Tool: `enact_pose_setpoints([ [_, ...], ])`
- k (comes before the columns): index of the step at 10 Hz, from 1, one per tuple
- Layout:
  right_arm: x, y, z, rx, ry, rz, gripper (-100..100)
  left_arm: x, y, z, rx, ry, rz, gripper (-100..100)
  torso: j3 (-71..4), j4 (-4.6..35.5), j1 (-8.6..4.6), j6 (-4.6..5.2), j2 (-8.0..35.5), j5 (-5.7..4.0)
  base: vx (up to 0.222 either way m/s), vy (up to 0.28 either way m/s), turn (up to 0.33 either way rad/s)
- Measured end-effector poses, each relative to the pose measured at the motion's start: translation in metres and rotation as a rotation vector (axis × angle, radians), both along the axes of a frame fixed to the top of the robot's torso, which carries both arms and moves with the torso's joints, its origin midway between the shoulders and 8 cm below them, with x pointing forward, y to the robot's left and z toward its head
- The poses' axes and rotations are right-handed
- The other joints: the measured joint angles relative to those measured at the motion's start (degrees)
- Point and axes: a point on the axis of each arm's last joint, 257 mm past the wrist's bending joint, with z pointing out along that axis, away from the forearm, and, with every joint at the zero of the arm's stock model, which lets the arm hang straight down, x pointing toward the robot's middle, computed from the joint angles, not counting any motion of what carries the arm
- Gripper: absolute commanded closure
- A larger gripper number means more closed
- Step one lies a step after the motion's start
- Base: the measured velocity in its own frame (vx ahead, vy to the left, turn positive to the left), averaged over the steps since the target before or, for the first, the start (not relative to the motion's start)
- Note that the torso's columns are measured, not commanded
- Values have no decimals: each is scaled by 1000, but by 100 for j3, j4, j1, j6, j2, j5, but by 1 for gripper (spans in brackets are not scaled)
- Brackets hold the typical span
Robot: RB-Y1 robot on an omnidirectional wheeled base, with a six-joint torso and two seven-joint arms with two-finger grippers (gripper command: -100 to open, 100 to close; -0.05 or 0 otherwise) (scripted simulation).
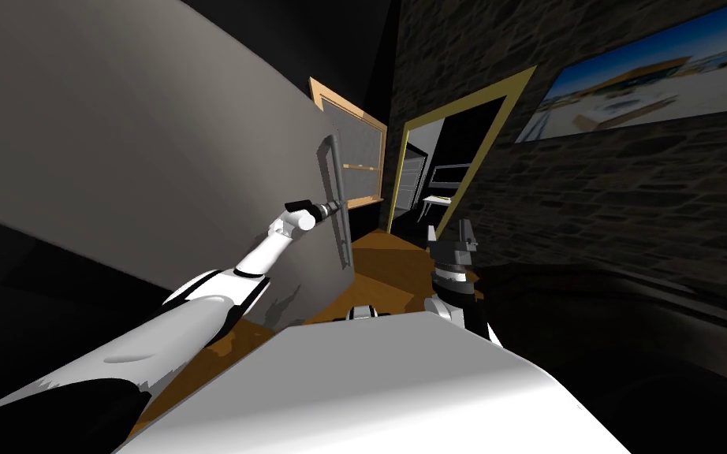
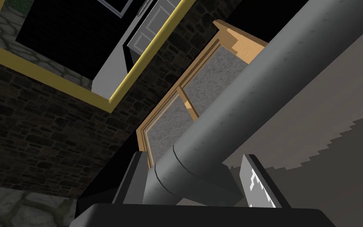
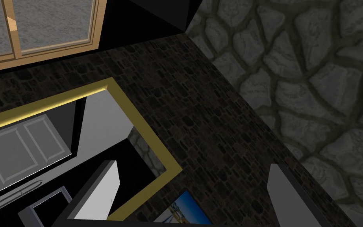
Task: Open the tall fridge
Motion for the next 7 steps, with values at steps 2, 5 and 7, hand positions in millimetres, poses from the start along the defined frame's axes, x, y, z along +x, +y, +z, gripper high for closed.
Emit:
enact_pose_setpoints([
  [2,0,0,0,0,0,0,0,-20,-28,-2,-2,2,-72,100,-4,-1,17,-18,-10,7,-194,79,-30],
  [5,0,0,0,0,0,0,0,-48,-71,-3,2,10,-182,100,-15,4,6,-6,-21,1,-166,71,-20],
  [7,0,0,0,0,0,0,0,-61,-87,-3,6,14,-225,100,-20,12,-2,-9,-25,0,-123,56,-6],
])
